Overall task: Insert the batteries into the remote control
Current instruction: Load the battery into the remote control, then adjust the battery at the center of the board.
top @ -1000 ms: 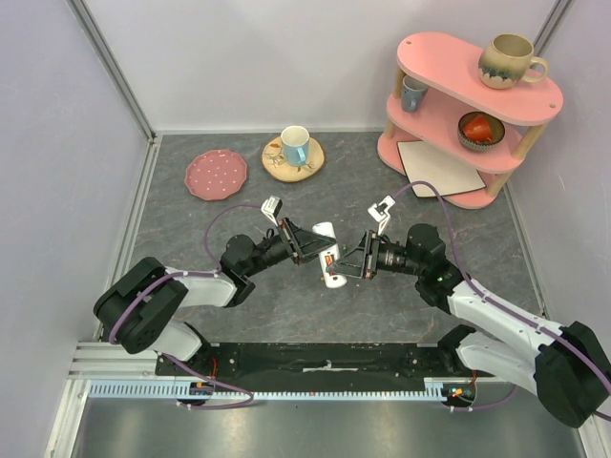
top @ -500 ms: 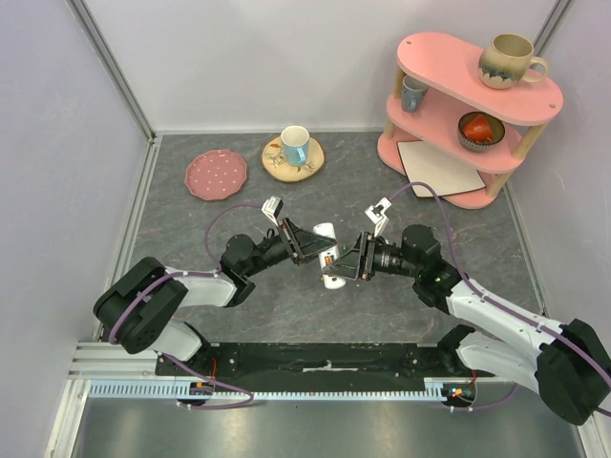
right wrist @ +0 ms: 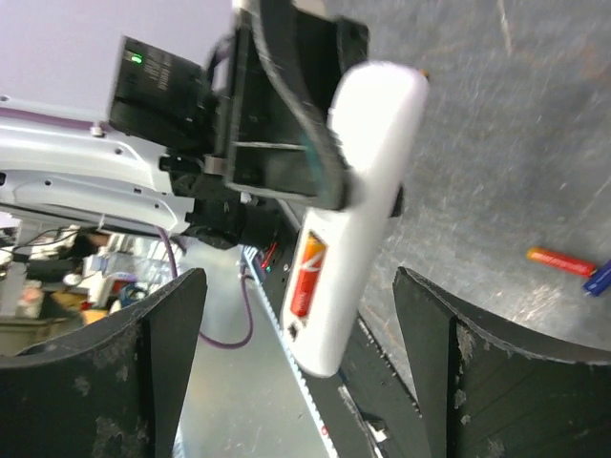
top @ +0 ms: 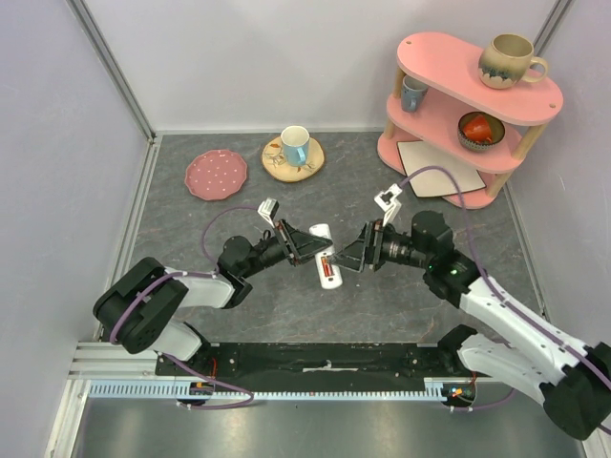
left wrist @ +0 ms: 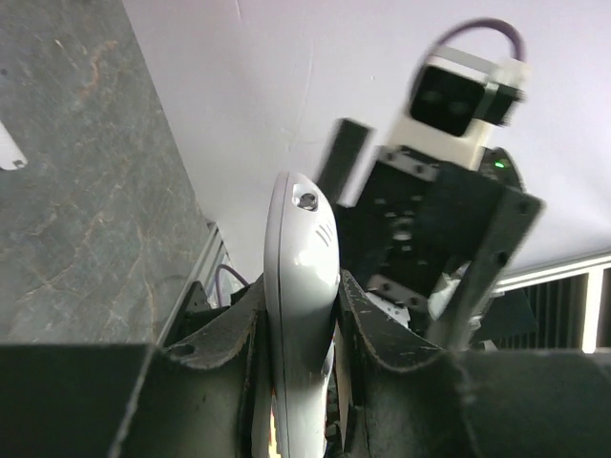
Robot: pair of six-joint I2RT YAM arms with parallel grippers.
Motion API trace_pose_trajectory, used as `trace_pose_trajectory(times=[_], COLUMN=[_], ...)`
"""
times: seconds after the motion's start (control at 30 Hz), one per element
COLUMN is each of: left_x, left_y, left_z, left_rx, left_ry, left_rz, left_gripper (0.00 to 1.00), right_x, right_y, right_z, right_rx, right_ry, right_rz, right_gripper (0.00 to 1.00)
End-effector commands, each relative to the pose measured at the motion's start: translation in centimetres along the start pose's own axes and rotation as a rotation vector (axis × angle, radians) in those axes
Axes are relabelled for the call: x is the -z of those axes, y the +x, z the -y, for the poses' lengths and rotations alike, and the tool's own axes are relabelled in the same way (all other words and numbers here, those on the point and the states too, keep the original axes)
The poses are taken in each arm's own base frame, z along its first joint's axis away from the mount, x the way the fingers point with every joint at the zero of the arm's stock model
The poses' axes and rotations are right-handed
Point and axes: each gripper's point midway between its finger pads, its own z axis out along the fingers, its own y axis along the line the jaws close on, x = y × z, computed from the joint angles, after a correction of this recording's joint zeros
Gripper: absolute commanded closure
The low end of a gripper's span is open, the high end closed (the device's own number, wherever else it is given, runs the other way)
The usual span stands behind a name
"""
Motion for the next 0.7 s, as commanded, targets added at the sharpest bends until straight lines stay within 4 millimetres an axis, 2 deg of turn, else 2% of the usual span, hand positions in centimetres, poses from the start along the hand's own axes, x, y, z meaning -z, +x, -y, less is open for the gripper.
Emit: trace_pose_trajectory(times=[0.0, 0.03, 0.1, 0.2, 0.23, 0.3, 0.33, 0.37, 0.4, 0.43, 0.5, 0.63, 0.67], left_x=[2.0, 2.1, 2.6, 3.5, 3.7, 4.4, 5.0, 5.3, 5.3, 5.8, 6.2, 7.3, 7.4], left_y=[-2.0, -2.2, -2.8, -3.3, -3.5, -3.6, -3.4, -3.4, -3.3, -3.1, -2.9, -2.5, -2.4], left_z=[8.1, 7.9, 7.8, 7.1, 6.6, 4.9, 5.2, 4.9, 3.3, 4.1, 2.8, 3.3, 3.1], left_rx=[-0.186, -0.186, -0.196, -0.194, -0.190, -0.174, -0.194, -0.203, -0.194, -0.227, -0.250, -0.290, -0.284], left_ry=[0.332, 0.327, 0.319, 0.282, 0.258, 0.184, 0.180, 0.160, 0.085, 0.094, 0.019, 0.007, 0.004], left_rz=[0.091, 0.096, 0.105, 0.113, 0.117, 0.119, 0.122, 0.122, 0.111, 0.114, 0.112, 0.126, 0.124], left_gripper=[0.98, 0.98, 0.98, 0.98, 0.98, 0.98, 0.98, 0.98, 0.98, 0.98, 0.98, 0.98, 0.98], right_x=[2.8, 3.3, 4.0, 4.3, 4.6, 4.7, 4.6, 4.1, 3.8, 3.5, 2.4, 1.2, 0.6], right_y=[-2.8, -3.3, -3.3, -2.3, -1.6, -0.8, 0.1, 0.2, 0.4, 0.7, 0.4, -1.4, -2.4], right_z=[-0.4, -0.5, 1.6, 6.0, 9.3, 12.0, 13.8, 14.2, 14.6, 15.5, 16.4, 18.1, 17.8], right_rx=[0.233, 0.264, 0.293, 0.296, 0.287, 0.281, 0.272, 0.282, 0.291, 0.297, 0.325, 0.359, 0.370], right_ry=[0.155, 0.181, 0.290, 0.449, 0.566, 0.657, 0.710, 0.720, 0.729, 0.757, 0.783, 0.863, 0.861], right_rz=[0.049, 0.060, 0.059, 0.028, 0.015, -0.018, -0.060, -0.069, -0.080, -0.098, -0.110, -0.112, -0.097], right_gripper=[0.13, 0.12, 0.12, 0.17, 0.22, 0.25, 0.27, 0.28, 0.29, 0.29, 0.30, 0.34, 0.36])
